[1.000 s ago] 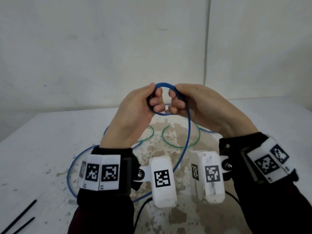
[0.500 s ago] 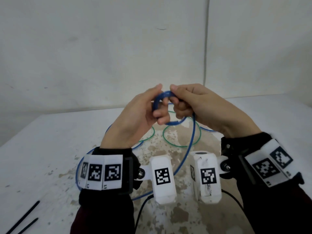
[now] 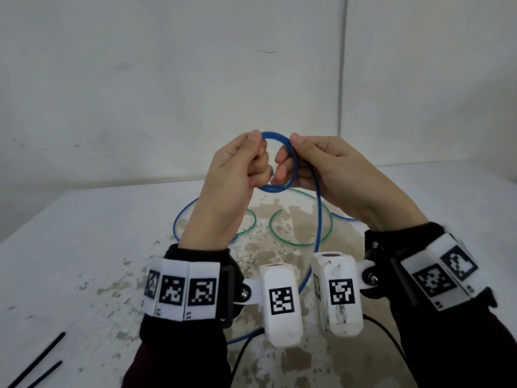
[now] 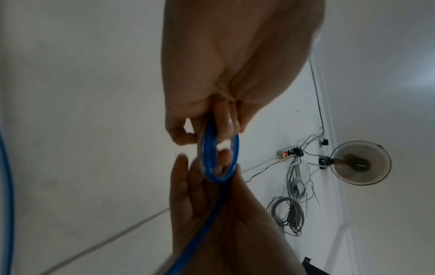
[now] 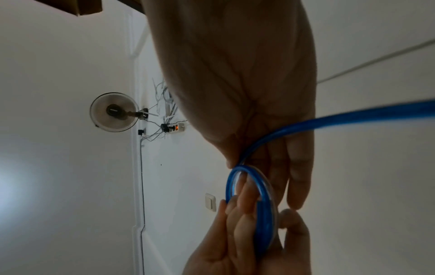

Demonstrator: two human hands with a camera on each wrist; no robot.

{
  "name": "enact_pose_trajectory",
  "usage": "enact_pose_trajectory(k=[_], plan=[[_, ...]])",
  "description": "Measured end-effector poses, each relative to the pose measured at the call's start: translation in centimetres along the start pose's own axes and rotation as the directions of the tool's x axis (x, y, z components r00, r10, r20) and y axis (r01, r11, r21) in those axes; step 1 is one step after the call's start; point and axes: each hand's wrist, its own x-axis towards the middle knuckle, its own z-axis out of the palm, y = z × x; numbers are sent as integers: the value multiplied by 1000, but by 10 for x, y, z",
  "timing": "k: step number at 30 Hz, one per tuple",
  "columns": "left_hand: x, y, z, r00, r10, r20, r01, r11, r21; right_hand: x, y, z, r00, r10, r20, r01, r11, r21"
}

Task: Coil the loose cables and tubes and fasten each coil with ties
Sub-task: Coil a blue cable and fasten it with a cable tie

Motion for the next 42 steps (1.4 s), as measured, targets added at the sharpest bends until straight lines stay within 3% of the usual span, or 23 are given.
enact_pose_trajectory(k=[4, 7, 10, 13, 15, 18, 20, 25, 28, 30, 33, 37, 40, 42], plan=[[2, -2, 2, 996, -81, 26, 84, 985, -148, 3, 3, 2, 1000, 13, 7, -14, 996, 88], [1, -4, -2, 975, -179, 134, 185, 982, -34, 2, 4, -2, 1000, 11, -5, -11, 999, -49], [0, -6, -2, 986, -116, 120, 115, 993, 14, 1, 3, 2, 1000, 4, 6, -3, 999, -53], [2, -6, 2, 1000, -26, 5, 26, 989, -147, 2, 0, 7, 1000, 3, -2, -2, 993, 118], [2, -5, 2, 997, -69, 24, 73, 973, -217, 2, -1, 5, 1000, -10, 20, 7, 991, 135], [1, -5, 0, 981, -153, 123, 164, 983, -82, 0, 0, 0, 1000, -2, 11, 2, 1000, 1], [-1, -6, 2, 985, -118, 128, 117, 993, 16, 0, 1, 1, 1000, 5, 0, -5, 999, -39], [1, -4, 4, 1000, 19, -25, -22, 994, -106, 1, -1, 2, 1000, 9, -16, -9, 999, 44], [3, -4, 2, 996, -84, 7, 84, 982, -169, 0, -1, 1, 999, -38, -19, 38, 999, -21], [2, -5, 0, 985, -147, 87, 156, 982, -103, 0, 0, 0, 998, -40, -40, 38, 997, -73], [0, -6, -2, 985, -112, 131, 114, 993, -4, 0, 2, 3, 999, -14, -33, 11, 998, -65], [2, -6, -5, 999, -30, 32, 32, 997, -70, 0, 1, 8, 999, 36, -9, -35, 998, 48], [1, -2, -3, 992, -106, 70, 112, 990, -87, 0, 0, 4, 999, 37, 3, -37, 997, 63], [-1, -1, -2, 975, -185, 124, 189, 982, -25, -1, 2, 1, 999, 45, 11, -45, 999, -23]])
